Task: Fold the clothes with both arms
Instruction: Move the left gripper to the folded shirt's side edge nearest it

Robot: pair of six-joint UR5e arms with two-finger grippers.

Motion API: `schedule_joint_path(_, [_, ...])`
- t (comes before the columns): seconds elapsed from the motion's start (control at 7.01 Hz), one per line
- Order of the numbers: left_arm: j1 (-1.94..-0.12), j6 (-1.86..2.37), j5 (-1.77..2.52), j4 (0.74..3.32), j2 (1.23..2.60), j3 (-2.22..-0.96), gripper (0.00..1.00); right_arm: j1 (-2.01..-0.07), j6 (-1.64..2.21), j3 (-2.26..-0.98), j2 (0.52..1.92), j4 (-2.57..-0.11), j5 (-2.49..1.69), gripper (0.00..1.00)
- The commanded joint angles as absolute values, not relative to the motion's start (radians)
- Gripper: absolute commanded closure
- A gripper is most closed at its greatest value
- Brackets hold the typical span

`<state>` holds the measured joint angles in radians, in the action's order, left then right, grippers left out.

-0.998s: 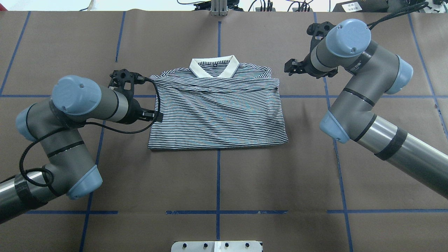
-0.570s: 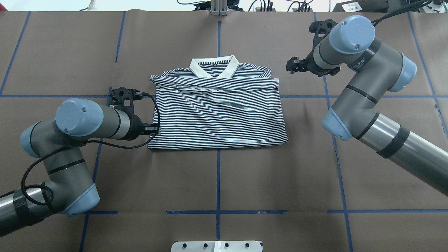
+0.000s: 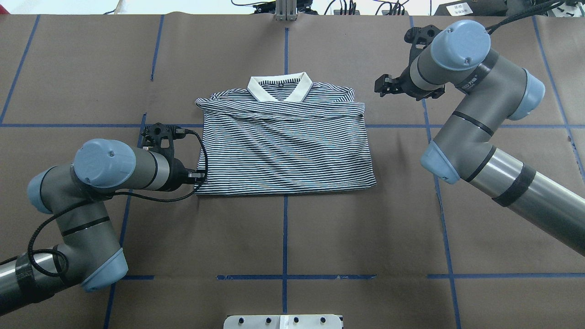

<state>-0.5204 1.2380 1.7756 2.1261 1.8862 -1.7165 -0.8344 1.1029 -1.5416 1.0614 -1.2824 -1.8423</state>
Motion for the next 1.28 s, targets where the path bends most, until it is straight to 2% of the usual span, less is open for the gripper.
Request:
schedule_joint_path(0.0, [-0.5, 1.259, 1.766, 2.126, 1.884, -1.721, 0.57, -0.834, 1.103, -1.542, 1.063, -1.282, -1.841, 0.0])
schedule_joint_path(0.14, [-0.499, 1.259, 1.766, 2.126, 1.884, -1.723, 0.58, -0.834, 1.103, -1.542, 1.063, -1.282, -1.841, 0.0])
schedule_joint_path(0.29, [-0.496, 1.261, 1.766, 2.126, 1.884, -1.723, 0.66, -0.834, 1.103, -1.542, 1.063, -1.282, -1.841, 0.0])
schedule_joint_path(0.43, [-0.494, 1.269, 1.764, 2.125, 1.884, -1.723, 1.0, -0.834, 1.103, -1.542, 1.063, -1.282, -1.841, 0.0])
schedule_joint_path(0.71, [-0.495, 1.256, 1.763, 2.123, 1.875, -1.739, 1.0, -0.834, 1.103, -1.542, 1.063, -1.282, -1.841, 0.0])
schedule_joint_path(1.0, [-0.505, 1.118, 1.766, 2.122, 1.734, -1.866, 1.0, -0.831, 1.104, -1.54, 1.062, -1.282, -1.841, 0.0])
schedule_joint_path(1.14, [-0.559, 1.032, 1.764, 2.12, 1.726, -1.855, 1.0, -0.831, 1.104, -1.54, 1.062, -1.282, -1.839, 0.0])
